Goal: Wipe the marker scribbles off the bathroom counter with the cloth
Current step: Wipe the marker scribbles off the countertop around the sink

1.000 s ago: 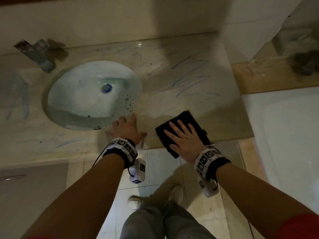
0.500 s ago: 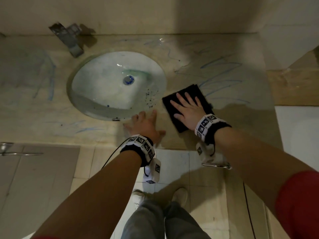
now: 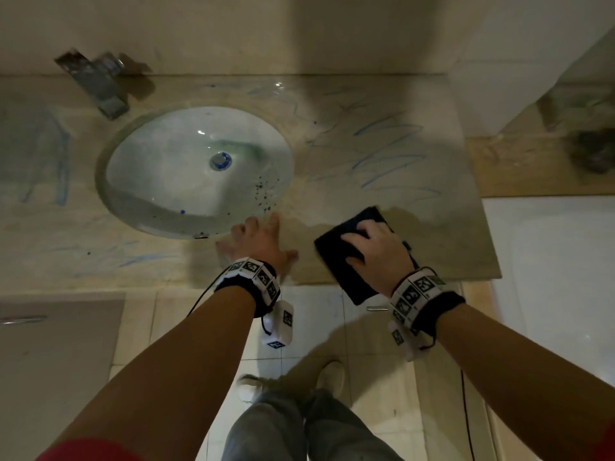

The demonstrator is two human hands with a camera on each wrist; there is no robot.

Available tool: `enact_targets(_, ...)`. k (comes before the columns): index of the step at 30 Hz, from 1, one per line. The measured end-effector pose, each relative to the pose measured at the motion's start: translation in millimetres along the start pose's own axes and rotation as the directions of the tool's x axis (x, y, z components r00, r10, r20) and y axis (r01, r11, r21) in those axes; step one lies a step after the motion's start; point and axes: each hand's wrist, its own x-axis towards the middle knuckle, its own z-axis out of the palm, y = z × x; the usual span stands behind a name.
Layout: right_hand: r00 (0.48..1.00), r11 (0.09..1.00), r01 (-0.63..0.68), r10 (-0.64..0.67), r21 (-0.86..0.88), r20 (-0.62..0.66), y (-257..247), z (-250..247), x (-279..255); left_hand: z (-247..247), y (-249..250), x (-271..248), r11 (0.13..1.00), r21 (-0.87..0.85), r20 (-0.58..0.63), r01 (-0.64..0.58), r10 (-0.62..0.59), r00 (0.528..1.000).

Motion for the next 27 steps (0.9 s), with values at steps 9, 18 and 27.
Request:
enact_targets(9, 0.953, 0.980, -0.195, 0.201, -0.045, 0.228, -1.0, 15.5, -3.6, -2.7, 0.4, -0.2, 1.000, -0.008, 0.000, 0.002, -0.002, 1.000)
enact_targets(18, 0.969, 0.996, -0.075, 0.083, -0.045, 0.234, -40.5, 18.2, 80.0, 2.8, 0.7, 4.8, 1.000, -0.002, -0.053, 0.020, -0.020, 0.998)
enact_targets(27, 0.955, 0.997, -0.054, 0.065, -0.046, 0.289, -43.7, 16.9, 131.2, 2.3, -0.2, 3.9, 1.000, -0.004, -0.030, 0.025, -0.025, 0.999)
